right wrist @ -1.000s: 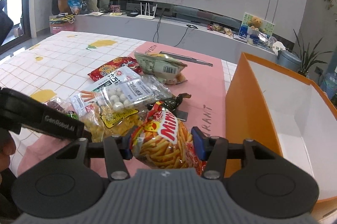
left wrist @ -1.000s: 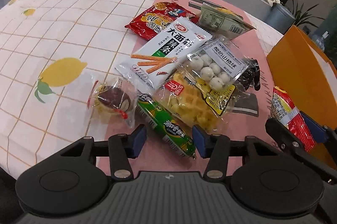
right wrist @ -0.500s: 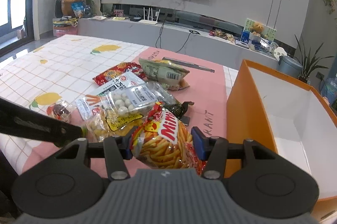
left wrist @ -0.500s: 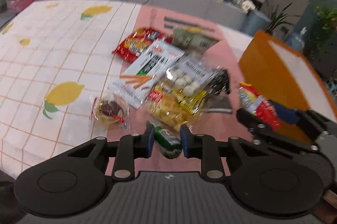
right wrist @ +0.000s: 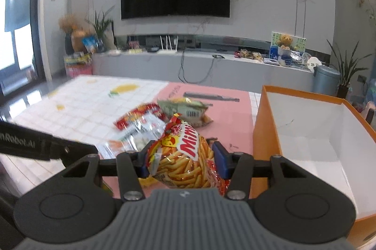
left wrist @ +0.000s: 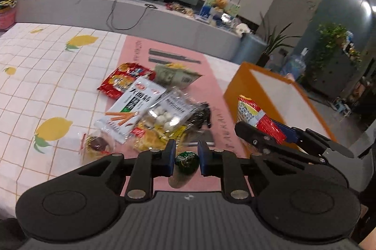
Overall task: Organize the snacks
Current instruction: 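Grasp the green tube snack with the left tool while the right tool lifts the Mimi bag, then carry the Mimi bag into the orange box and open the right tool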
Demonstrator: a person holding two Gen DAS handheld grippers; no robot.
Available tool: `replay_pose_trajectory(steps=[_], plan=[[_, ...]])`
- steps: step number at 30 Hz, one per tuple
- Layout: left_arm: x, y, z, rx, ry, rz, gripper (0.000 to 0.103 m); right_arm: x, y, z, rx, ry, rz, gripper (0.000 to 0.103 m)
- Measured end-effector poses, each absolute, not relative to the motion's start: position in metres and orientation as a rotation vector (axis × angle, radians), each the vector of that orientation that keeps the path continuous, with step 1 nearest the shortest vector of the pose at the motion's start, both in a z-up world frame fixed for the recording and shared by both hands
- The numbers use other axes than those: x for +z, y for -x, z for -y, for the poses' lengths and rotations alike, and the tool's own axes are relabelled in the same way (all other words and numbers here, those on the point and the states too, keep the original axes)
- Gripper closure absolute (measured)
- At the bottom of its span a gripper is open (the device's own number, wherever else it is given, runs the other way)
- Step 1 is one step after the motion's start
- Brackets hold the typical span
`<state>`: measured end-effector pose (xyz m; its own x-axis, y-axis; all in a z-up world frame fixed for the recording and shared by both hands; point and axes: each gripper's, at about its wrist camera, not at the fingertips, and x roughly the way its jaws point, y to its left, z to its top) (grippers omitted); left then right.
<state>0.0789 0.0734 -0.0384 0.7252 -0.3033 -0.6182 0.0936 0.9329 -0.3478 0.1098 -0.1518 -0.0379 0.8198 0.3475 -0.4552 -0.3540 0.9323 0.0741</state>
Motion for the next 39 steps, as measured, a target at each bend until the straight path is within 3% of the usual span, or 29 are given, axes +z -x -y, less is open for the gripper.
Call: replay_pose_trajectory(steps=[12,20,34,37,39], plan=[[-0.016,-0.077,-0.058,-0.331,0.329,-0.665,0.082,0.014,-0.098,0.269,0.266,-0.271,-0.336,0.053],[-0.016,-0.091,-0.033,-0.395,0.334,-0.677,0.082,-0.009,-0.113,0.321,0.146,-0.420,-0.420,0.054],[-0.003,-0.102,0.008,-0.450,0.272,-0.664,0.082,-0.032,-0.150,0.306,0.122,-0.339,-0.644,0.053],[0.002,-0.103,0.016,-0.464,0.268,-0.653,0.082,-0.037,-0.149,0.314,0.144,-0.400,-0.698,0.047],[0.005,-0.103,0.021,-0.471,0.269,-0.641,0.082,-0.035,-0.144,0.317,0.178,-0.430,-0.695,0.023]])
